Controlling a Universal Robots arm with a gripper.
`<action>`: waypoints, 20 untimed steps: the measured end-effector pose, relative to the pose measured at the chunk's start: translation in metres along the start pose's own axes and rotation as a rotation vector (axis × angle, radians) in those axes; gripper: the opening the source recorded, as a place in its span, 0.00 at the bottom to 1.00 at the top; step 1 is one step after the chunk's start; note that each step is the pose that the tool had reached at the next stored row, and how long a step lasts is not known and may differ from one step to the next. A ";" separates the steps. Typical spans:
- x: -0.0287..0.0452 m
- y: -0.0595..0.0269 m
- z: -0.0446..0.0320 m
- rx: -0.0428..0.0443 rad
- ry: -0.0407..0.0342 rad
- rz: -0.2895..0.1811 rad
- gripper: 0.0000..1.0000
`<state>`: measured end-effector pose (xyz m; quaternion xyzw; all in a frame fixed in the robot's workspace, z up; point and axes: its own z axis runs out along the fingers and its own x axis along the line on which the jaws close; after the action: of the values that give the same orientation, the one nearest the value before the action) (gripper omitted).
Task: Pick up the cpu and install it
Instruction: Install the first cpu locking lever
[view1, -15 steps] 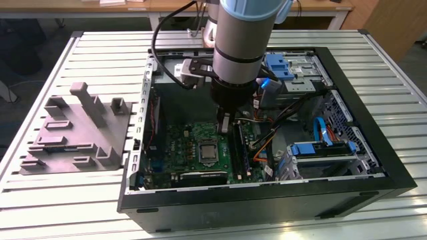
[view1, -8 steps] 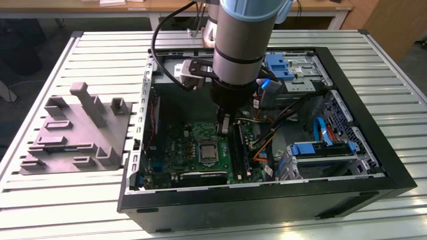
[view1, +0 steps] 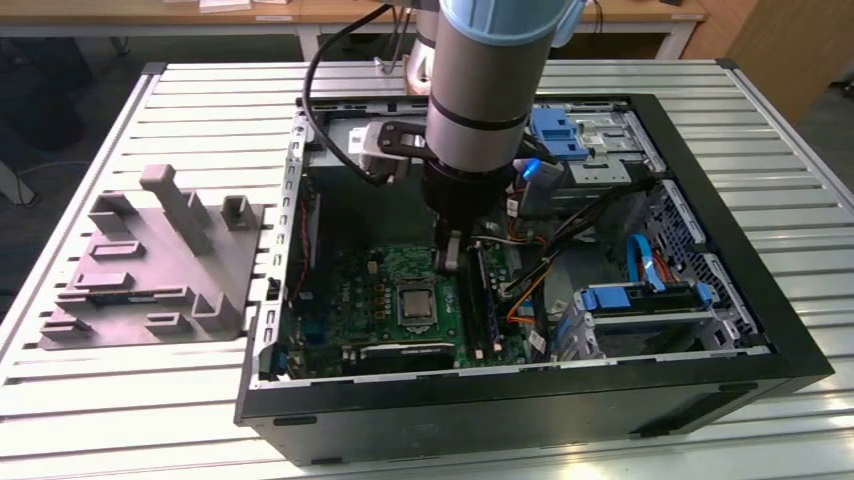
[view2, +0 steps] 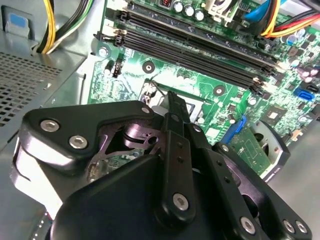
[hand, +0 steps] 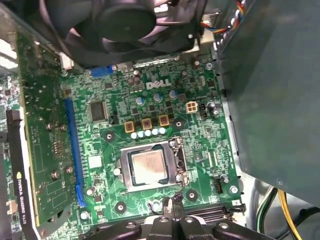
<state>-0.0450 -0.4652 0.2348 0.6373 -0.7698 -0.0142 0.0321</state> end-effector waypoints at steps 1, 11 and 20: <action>0.0009 -0.0001 0.0000 0.0002 0.0003 -0.004 0.11; 0.0057 -0.0008 0.0028 0.0051 0.0297 -0.030 0.11; 0.0156 -0.0021 0.0080 0.0062 0.0311 -0.052 0.11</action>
<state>-0.0464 -0.4811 0.2272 0.6574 -0.7524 -0.0027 0.0417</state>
